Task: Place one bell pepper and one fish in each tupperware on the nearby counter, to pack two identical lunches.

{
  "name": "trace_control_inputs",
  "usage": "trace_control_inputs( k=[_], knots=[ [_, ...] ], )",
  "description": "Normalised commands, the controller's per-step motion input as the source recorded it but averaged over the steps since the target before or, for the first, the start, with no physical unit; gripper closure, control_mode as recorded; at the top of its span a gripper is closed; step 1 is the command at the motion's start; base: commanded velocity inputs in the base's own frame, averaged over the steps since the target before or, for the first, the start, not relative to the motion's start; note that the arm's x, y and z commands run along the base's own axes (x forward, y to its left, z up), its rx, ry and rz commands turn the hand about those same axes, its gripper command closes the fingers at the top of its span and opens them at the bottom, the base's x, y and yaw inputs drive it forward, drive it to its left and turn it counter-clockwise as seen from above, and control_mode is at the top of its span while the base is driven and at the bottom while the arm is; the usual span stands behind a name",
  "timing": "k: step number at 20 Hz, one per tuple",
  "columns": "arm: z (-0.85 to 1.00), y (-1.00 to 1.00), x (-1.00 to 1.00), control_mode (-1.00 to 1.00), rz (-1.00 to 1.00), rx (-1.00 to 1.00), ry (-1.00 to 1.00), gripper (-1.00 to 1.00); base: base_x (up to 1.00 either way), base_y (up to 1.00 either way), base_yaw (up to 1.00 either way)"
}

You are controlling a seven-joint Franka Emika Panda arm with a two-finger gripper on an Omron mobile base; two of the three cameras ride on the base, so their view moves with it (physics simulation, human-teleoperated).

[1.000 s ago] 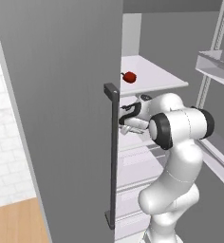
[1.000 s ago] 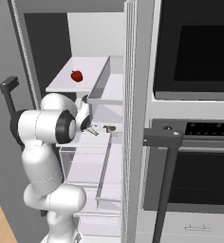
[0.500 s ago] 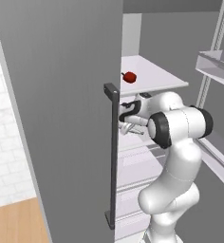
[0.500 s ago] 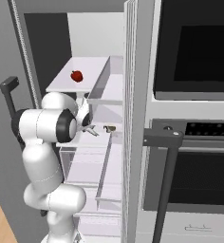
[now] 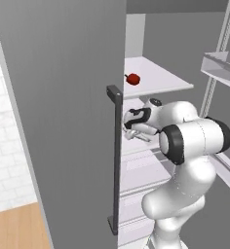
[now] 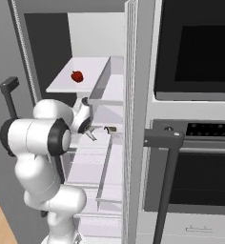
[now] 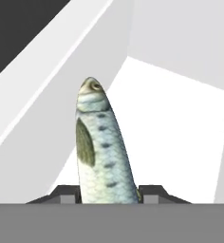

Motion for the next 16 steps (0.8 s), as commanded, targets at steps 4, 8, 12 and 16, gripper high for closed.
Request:
trace_control_inputs(
  k=[4,8,12,16],
  knots=[
    [0.38,0.0,-0.4,-1.0,-0.13,0.0,-0.04,1.0,0.0,0.0,0.0],
    [0.59,-0.06,-0.51,-1.0,-0.15,0.0,0.0,1.0,0.0,0.0,0.0],
    [0.59,-0.18,-0.47,-1.0,-0.13,0.0,0.0,1.0,0.0,0.0,0.0],
    [0.33,-0.07,-0.66,-1.0,-0.1,0.0,0.0,1.0,0.0,0.0,0.0]
  ],
)
